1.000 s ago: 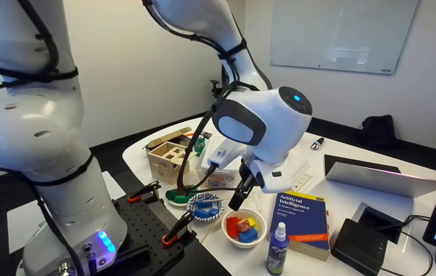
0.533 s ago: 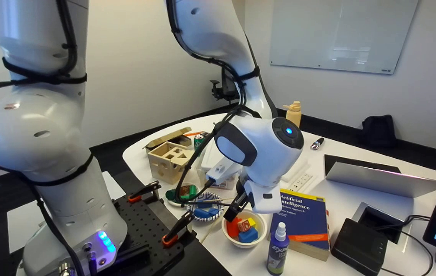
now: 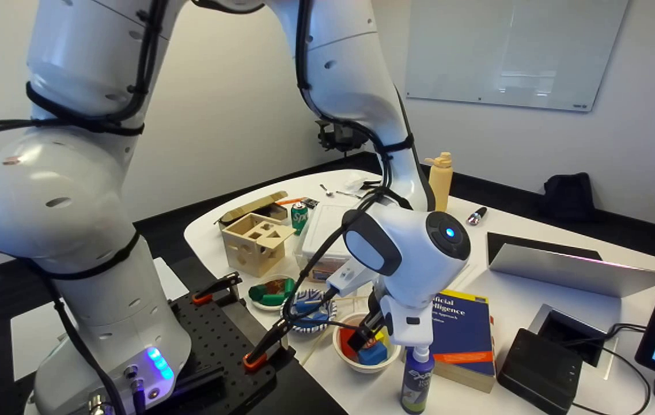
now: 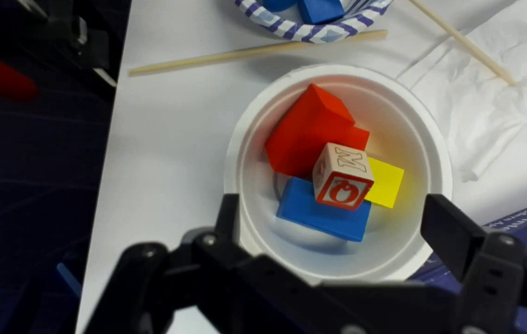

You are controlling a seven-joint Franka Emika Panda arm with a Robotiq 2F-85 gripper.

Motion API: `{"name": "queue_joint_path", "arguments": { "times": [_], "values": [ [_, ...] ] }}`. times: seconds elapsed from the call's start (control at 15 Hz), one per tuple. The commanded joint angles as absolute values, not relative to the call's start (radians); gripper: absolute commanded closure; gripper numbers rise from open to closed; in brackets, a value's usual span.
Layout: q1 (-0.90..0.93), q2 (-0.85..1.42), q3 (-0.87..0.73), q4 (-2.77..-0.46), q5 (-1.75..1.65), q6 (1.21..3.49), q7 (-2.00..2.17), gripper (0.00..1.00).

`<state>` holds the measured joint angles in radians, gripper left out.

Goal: Put the cube in the bowl into the box

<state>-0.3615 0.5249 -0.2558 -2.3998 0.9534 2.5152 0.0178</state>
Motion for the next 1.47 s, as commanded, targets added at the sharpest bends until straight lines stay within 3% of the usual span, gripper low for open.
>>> {"name": "queue_joint_path", "arguments": {
  "times": [0.0, 1.4],
  "values": [
    [-0.381, 0.599, -0.227, -2.337, 1.005, 2.531, 0.0, 0.0],
    [-0.371, 0.736, -0.194, -2.238, 1.1, 2.528, -0.001, 0.0]
  ]
}}
